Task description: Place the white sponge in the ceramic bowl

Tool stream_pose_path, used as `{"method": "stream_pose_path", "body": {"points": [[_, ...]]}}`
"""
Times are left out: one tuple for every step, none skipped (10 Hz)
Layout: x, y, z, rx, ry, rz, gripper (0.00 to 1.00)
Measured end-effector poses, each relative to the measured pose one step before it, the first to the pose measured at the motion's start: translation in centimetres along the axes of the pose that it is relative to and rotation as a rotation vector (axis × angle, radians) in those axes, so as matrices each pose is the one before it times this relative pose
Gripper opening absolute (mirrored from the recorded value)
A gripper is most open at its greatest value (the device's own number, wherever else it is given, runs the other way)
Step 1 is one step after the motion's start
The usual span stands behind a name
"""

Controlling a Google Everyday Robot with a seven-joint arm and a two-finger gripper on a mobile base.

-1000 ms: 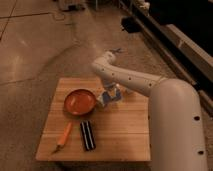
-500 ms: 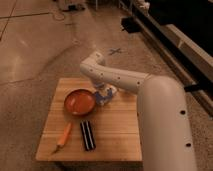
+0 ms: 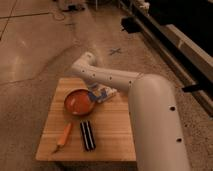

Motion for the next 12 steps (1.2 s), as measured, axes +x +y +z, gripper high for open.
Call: {"method": "stream_pose_path", "body": {"points": [[-0.322,-0.180,-0.073,0.00268,0.00058,-0.00721,0.03],[0.153,-0.001,0.015,0.00106,0.00179,-0.00132,0.03],[-0.034,0.010,0.049,-0.00077,0.00030,-0.00098,0.07],[-0.204,-0.169,-0.039,0.00397,-0.00302,-0.00146,0.15],[-0.254,-0.175,-0.017,0.00431,-0.00208,-0.00355,0.23],[-0.110,-0.081,0.042,0.00163,-0.00098,-0.00287,0.33],[-0.081,-0.095,0.039,0.00006,-0.00003,-0.00252,0.37],[-0.082,-0.053,0.007,-0.00026,-0.00028,-0.00180,0.37],[-0.145,-0.088,0.012,0.00035,-0.00065,-0.00288,0.37],[-0.077,-0.091,0.029,0.00035,0.00014,-0.00183,0.37],[-0.123,-0.066,0.026,-0.00007,0.00048,-0.00364,0.37],[-0.105,-0.066,0.030,0.00120,-0.00021,-0.00268,0.37]]}}
